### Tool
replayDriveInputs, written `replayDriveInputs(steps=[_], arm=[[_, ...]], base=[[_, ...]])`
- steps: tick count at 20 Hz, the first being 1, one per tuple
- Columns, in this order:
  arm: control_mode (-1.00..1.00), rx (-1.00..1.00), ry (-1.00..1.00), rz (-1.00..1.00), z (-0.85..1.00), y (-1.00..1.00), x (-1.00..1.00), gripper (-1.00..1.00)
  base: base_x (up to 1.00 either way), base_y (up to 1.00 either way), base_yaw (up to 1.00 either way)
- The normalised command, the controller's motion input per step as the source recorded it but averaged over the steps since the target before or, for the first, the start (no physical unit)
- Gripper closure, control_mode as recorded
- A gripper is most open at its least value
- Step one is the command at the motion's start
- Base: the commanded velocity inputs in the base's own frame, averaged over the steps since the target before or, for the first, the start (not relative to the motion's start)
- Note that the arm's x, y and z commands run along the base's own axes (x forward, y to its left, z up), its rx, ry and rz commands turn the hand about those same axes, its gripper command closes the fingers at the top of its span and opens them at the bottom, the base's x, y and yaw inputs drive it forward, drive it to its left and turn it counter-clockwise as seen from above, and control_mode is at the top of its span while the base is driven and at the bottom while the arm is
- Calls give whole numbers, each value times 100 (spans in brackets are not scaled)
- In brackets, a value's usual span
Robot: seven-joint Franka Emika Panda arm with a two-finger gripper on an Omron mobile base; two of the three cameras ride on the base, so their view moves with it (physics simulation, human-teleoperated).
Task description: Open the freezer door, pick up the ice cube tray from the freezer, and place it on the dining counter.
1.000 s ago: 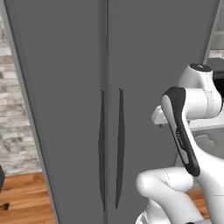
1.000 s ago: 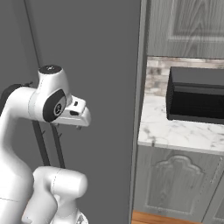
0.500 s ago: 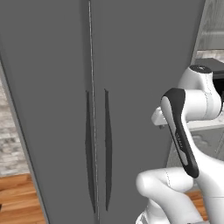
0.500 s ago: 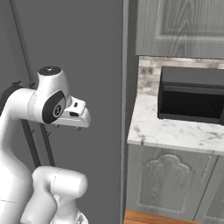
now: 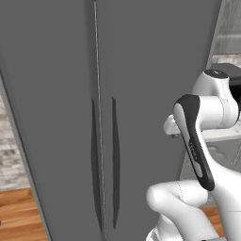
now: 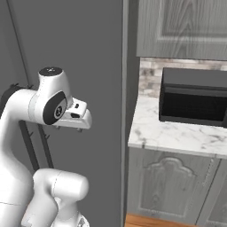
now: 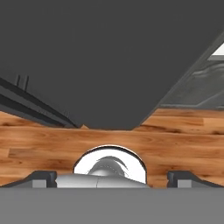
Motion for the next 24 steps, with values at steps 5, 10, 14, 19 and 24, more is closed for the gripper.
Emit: replayDriveInputs(steps=[5, 10, 14, 19, 24], arm=[[100, 0, 0, 0, 0, 0, 0, -100], [-100, 0, 0, 0, 0, 1, -3, -100], [-100, -6, 0, 0, 0, 75, -66, -100], [-100, -10, -6, 0, -1, 100, -51, -100], [-100, -7, -18, 0, 0, 100, -6, -100]], base=[[33, 0, 0], [8, 0, 0], [0, 0, 0], [0, 0, 0], [0, 0, 0]])
